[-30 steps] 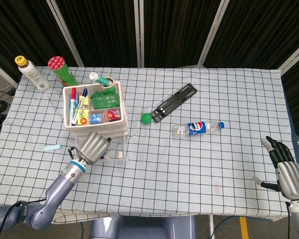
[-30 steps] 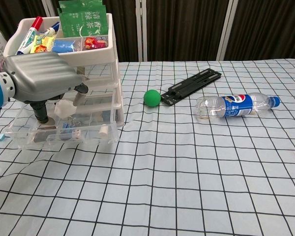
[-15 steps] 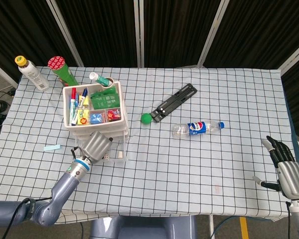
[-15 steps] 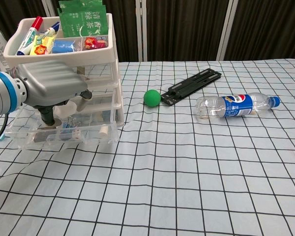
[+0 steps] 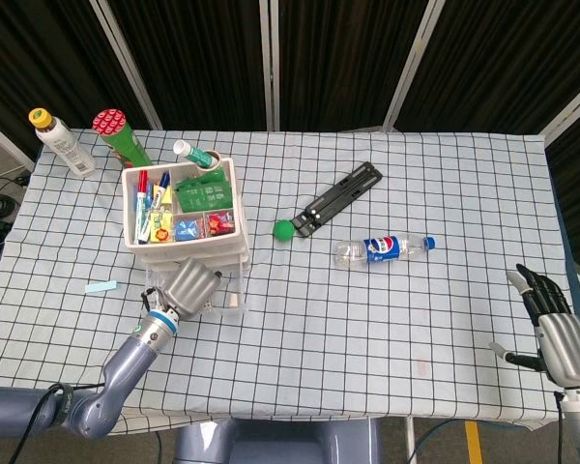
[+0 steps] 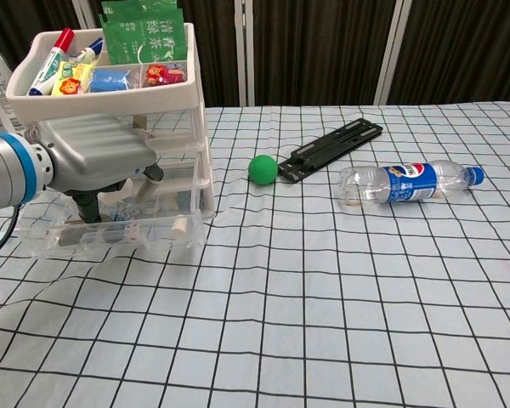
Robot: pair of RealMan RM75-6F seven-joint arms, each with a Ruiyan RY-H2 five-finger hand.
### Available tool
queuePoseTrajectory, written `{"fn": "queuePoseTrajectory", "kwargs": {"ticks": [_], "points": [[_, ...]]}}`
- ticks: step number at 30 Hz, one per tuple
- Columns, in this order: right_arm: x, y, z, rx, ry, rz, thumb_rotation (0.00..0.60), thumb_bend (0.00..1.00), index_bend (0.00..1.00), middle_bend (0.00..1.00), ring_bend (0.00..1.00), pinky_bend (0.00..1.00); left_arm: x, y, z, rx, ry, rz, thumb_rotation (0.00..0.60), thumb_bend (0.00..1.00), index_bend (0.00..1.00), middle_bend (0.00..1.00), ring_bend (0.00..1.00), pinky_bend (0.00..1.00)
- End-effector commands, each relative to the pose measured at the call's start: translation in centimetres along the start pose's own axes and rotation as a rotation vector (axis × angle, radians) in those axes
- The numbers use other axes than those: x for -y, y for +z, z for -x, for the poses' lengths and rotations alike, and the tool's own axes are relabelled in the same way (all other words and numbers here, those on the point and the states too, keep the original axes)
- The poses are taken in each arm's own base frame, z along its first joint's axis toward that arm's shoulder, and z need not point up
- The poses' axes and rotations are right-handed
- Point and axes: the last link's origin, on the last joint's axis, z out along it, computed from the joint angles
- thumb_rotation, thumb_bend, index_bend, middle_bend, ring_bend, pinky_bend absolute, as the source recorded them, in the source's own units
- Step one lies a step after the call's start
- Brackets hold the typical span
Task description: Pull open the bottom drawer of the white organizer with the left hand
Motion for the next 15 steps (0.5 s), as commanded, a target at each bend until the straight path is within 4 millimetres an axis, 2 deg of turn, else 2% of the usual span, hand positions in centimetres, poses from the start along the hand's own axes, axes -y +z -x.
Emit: {"fn": "queuePoseTrajectory", "kwargs": {"ticks": [1, 9, 15], "points": [[0.0, 0.0, 0.02, 0.002, 0.0, 0.0, 0.6, 0.02, 0.08, 0.0, 0.0, 0.0, -0.02, -0.04, -0.01, 0.004, -0.013, 0.002, 0.6, 0.26, 0.49, 1.0, 0.92, 0.84], [0.0, 0.0, 0.01, 0.0, 0.0, 0.0, 0.6, 0.02, 0.08, 0.0, 0.0, 0.0, 0.01, -0.03, 0.18, 0.007, -0.015, 0.003, 0.6, 0.26, 0.57, 1.0, 0.92, 0.84], [0.01, -0.01, 0.05, 0.002, -0.001, 0.0, 0.6, 0.02, 0.08, 0.0, 0.0, 0.0, 0.09, -0.01, 0.38, 0.014, -0.02, 0.0, 0.6, 0.27, 0.57, 1.0, 0.92, 0.84]]}}
